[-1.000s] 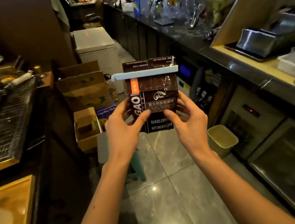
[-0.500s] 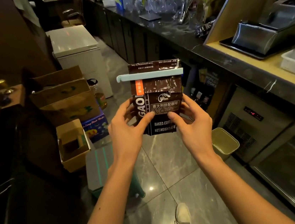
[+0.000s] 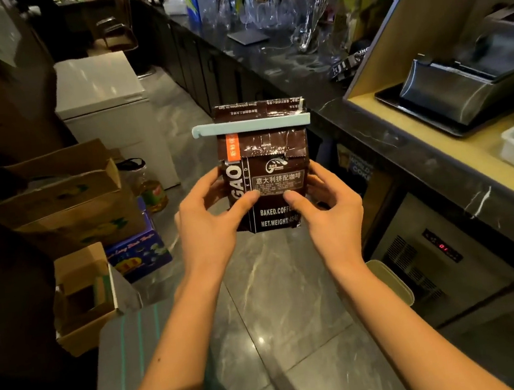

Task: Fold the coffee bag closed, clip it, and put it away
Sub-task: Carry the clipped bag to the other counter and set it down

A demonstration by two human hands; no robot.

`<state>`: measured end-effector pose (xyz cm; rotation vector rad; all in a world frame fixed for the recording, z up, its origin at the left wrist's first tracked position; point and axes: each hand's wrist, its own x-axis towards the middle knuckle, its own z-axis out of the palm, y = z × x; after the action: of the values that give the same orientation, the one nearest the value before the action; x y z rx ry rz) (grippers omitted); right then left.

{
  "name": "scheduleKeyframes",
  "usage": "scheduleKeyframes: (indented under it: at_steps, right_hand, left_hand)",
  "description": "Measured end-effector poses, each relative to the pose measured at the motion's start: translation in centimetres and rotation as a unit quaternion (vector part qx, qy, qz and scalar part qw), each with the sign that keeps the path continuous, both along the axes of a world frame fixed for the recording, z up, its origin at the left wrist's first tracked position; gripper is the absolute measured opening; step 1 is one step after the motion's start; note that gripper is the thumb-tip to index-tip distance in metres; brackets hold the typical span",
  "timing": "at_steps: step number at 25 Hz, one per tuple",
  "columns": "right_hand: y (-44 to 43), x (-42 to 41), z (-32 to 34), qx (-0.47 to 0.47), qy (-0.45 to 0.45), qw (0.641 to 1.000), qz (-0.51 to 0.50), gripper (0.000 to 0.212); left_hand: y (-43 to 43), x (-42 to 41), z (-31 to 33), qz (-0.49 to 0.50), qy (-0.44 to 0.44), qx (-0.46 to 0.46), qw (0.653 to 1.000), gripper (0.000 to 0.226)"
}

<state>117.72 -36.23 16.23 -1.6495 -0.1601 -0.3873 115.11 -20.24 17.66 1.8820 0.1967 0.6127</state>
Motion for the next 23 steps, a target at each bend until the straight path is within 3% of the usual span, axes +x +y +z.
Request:
scheduleKeyframes:
  at_steps: [16, 23]
  right_hand:
    - [8.7, 34.3, 0.6, -0.031, 0.014, 0.998, -0.06, 0.055]
    - [10.0, 47.5, -0.4, -0.011, 0.029, 0.996, -0.085, 0.054]
  left_hand:
    - [8.6, 36.5, -0.8, -0.066, -0.028, -0.073, 0.995, 0.062]
    - [9.8, 50.6, -1.3, -0.104, -0.034, -0.052, 0.993, 0.061]
